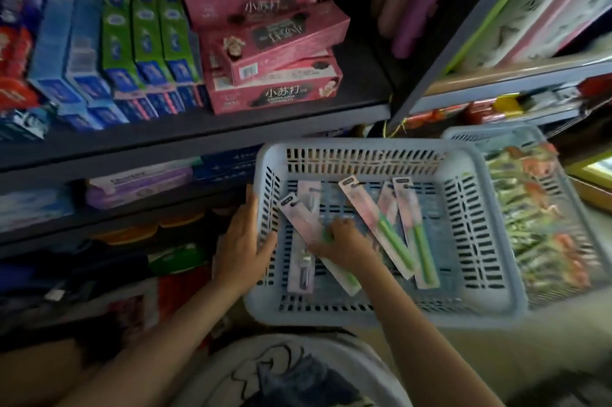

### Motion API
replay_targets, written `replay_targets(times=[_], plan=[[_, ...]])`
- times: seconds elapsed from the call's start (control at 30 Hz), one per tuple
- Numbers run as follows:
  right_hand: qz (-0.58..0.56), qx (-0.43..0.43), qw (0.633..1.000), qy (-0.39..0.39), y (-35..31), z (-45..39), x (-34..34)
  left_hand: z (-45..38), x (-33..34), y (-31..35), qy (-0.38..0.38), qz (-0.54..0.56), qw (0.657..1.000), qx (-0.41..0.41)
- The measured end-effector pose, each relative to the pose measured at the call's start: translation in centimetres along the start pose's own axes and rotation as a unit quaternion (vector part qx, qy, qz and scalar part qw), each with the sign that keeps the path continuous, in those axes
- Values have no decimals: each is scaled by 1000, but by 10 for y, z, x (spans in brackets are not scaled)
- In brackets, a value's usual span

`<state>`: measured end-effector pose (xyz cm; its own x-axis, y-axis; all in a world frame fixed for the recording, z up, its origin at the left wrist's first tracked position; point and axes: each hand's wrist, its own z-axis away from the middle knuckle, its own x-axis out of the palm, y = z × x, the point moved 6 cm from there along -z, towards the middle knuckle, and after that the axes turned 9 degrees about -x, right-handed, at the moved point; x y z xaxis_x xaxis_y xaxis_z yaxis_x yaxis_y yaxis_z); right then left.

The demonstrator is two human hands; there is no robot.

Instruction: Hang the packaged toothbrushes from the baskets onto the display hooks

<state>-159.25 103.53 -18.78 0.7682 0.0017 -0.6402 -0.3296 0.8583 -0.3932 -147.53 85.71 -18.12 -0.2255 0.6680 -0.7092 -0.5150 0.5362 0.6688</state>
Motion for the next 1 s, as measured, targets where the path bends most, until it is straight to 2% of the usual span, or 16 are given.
replay_targets(times=[0.07, 0.23, 0.3, 0.43, 0.6, 0.77, 0.9, 1.0], plan=[[14, -2, 1000, 9, 2, 0, 8, 3, 0, 1, 4, -14, 1000, 5], [-158, 29, 976, 146, 5, 5, -4, 4, 2, -2, -2, -1, 1000, -3], [-207, 50, 962, 171, 0, 3, -3, 5, 3, -1, -3, 8, 1000, -4], [-247, 63, 957, 137, -18, -18, 18, 8, 3, -1, -9, 27, 1000, -6], [-385, 119, 901, 158, -24, -26, 40, 16, 2, -6, -26, 37, 999, -5], [-365, 110, 913, 148, -24, -29, 45, 16, 3, -8, -27, 26, 999, -10], [-422, 122, 892, 104, -23, -30, 50, 16, 4, -8, -32, 19, 999, -10], [-406, 122, 902, 86, -25, -28, 52, 16, 4, -8, -34, 22, 999, -14]])
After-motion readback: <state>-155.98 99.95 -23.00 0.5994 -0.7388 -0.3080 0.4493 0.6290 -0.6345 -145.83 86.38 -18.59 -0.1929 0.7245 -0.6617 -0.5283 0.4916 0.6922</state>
